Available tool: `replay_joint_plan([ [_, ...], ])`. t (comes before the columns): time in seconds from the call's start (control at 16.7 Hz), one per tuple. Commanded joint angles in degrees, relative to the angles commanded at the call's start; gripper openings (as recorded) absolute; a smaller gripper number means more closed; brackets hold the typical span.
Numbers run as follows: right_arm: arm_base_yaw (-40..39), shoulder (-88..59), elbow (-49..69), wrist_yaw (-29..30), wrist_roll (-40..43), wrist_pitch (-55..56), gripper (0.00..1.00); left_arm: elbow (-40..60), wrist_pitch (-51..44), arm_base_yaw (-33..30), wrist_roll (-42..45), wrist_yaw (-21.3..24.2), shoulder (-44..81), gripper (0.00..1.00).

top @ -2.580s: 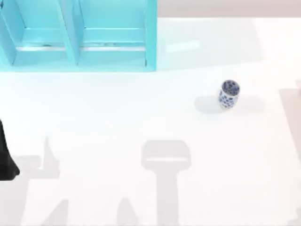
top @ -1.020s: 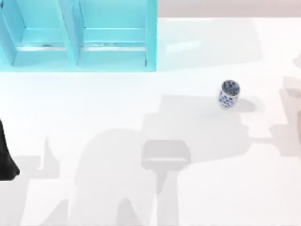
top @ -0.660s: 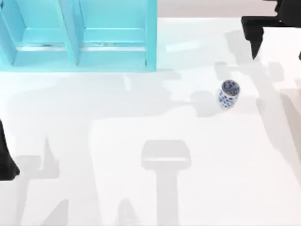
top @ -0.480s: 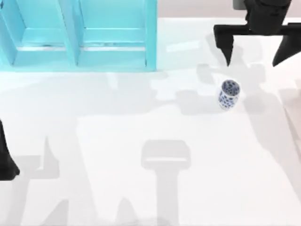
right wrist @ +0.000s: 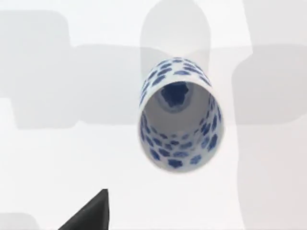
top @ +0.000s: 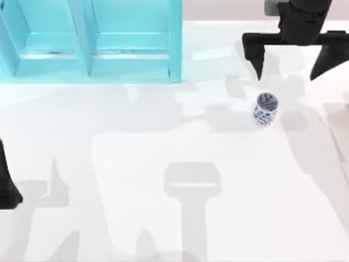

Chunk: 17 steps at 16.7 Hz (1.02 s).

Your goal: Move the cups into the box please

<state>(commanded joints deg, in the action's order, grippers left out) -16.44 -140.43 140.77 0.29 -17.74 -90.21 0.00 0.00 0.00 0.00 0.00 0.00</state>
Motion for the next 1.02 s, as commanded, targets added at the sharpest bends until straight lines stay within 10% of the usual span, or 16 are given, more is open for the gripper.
replay_joint_plan([
  [0.84,-0.23,2.14,-24.8,0.0,-0.2,22.49,1.0,0.0,0.0,0.0,0.0,0.0,0.0,1.0],
  [1.02,-0.23,2.14,-24.8,0.0,-0.2,22.49,0.77,0.0,0.0,0.0,0.0,0.0,0.0,1.0],
])
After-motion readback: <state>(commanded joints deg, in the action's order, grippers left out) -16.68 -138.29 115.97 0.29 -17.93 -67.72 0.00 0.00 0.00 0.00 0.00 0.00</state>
